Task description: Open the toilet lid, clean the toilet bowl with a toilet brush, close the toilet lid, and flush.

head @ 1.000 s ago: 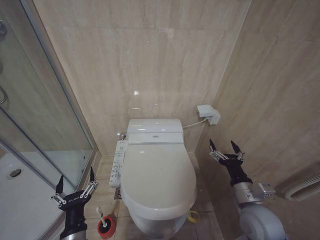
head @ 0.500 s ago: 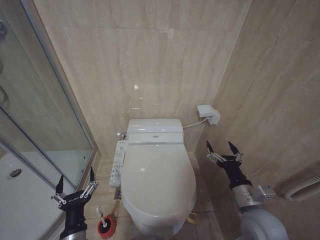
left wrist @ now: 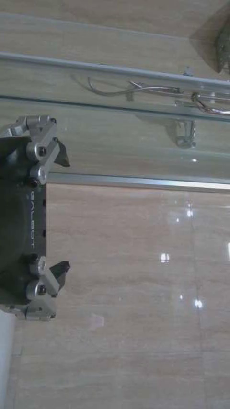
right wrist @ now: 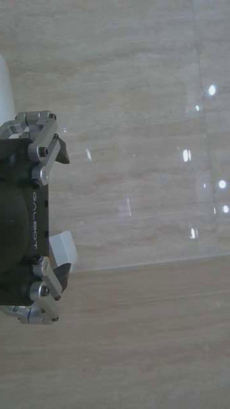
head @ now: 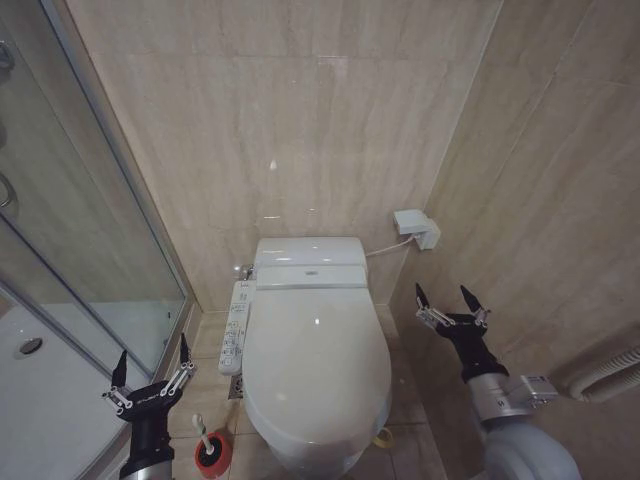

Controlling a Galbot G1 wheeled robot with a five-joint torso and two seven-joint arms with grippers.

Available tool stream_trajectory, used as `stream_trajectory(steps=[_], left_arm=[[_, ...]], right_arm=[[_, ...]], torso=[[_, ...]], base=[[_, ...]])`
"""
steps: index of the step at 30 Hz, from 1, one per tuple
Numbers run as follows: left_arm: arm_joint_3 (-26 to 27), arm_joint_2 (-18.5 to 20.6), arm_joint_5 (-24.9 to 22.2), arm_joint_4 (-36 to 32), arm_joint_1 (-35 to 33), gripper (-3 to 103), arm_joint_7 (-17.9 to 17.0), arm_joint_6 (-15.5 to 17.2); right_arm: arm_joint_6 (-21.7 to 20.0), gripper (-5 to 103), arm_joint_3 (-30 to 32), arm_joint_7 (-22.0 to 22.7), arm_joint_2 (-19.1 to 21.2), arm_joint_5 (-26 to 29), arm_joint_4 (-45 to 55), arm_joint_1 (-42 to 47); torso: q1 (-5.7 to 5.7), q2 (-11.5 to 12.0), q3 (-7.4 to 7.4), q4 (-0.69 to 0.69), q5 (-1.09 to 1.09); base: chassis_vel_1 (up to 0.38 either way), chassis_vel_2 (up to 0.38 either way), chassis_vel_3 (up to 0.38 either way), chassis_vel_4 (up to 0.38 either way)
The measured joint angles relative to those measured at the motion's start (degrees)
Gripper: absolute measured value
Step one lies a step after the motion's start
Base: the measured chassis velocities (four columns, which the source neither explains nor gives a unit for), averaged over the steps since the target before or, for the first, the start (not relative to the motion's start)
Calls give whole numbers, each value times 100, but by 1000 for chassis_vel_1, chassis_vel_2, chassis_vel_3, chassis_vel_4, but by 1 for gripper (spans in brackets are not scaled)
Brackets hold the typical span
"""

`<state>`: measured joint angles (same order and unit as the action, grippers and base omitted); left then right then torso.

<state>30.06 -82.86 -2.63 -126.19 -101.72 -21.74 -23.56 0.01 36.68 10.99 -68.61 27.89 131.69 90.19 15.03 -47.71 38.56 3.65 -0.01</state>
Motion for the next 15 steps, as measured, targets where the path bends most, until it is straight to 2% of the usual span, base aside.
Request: stream_trajectory(steps=[15], left_arm=[[0,0,0,0,0,99,0,0]], right_arm=[[205,100,29,12,-438,-358,-32,49]], torso=[[0,0,0,0,0]], base=[[0,0,0,0]])
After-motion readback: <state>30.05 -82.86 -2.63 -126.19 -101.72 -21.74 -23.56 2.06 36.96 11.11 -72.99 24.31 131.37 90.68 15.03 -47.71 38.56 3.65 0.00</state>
